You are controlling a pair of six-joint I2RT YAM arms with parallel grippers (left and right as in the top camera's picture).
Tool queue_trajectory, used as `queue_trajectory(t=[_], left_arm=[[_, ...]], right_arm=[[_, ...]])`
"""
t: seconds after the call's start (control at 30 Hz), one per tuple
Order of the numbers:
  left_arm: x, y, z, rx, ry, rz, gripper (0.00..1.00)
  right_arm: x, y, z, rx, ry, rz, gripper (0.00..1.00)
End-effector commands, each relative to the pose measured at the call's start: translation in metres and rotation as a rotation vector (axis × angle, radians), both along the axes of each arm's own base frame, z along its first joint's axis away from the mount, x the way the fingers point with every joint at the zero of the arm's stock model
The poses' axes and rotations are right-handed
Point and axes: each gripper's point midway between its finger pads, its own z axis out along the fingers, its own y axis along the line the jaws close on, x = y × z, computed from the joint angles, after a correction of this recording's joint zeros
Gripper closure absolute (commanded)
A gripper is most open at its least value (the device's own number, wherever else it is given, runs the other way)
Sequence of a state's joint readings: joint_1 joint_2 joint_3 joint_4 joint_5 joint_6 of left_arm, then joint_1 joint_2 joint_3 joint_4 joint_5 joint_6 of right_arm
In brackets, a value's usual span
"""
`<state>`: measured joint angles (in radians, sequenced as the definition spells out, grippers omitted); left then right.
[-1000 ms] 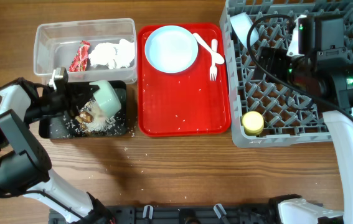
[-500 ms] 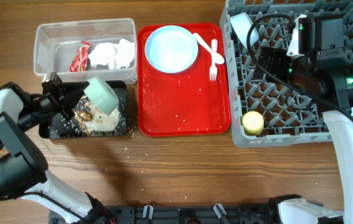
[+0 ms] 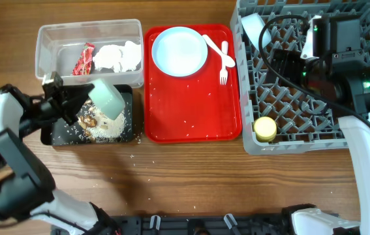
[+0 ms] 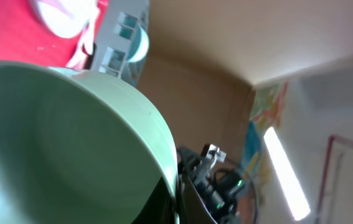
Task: Sort waste into correct bins and load items into the dishwasher rack
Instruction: 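Tip the green bowl over the black tray to dump the food, then set the emptied green bowl back on the red tray with the left gripper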
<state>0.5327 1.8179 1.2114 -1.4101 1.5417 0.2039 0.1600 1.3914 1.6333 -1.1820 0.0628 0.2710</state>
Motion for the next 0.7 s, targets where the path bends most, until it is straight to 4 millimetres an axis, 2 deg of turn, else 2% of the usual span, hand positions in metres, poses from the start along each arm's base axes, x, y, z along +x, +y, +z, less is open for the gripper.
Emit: queue_trajectory(t=[0.0,0.03,0.07,0.2,0.33,0.4,0.5,0.57,0.67], left_arm=[[-0.005,-0.026,0.052,0.11,-0.207,-0.072,0.96],[-0.008,-0.046,0.069,0.138,-0.275,-0.131,0.96],[-0.009,-0.056,0.074,0.154,-0.293,-0.166,0.96],[-0.009,-0.102,0.071,0.246,-0.28,-0.333,0.96],[0.01,-0.162,0.028,0.501,-0.154,-0.427,0.96],[0.021,-0.194,0.009,0.689,-0.192,-0.422,0.96],[0.03,-0.219,-0.024,1.031,-0.225,-0.365,0.96],[0.032,-0.225,-0.044,1.257,-0.251,-0.324,0.94],[0.021,-0.247,-0.077,1.461,-0.28,-0.364,0.94]], right_arm=[[0.003,0.0,-0.002,-0.002,0.003,0.007,0.01],[0.004,0.001,-0.002,-0.001,0.0,0.007,0.01],[0.004,0.001,-0.001,0.0,-0.002,0.007,0.01],[0.004,0.001,-0.002,0.001,-0.001,0.005,0.01],[0.004,0.001,-0.002,0.001,0.001,0.005,0.01],[0.003,0.001,-0.002,0.0,0.002,0.006,0.01],[0.004,0.004,-0.001,0.015,-0.003,0.015,0.01],[0.005,0.007,0.0,0.033,-0.005,0.028,0.0],[0.005,0.007,0.0,0.032,-0.006,0.028,0.01]])
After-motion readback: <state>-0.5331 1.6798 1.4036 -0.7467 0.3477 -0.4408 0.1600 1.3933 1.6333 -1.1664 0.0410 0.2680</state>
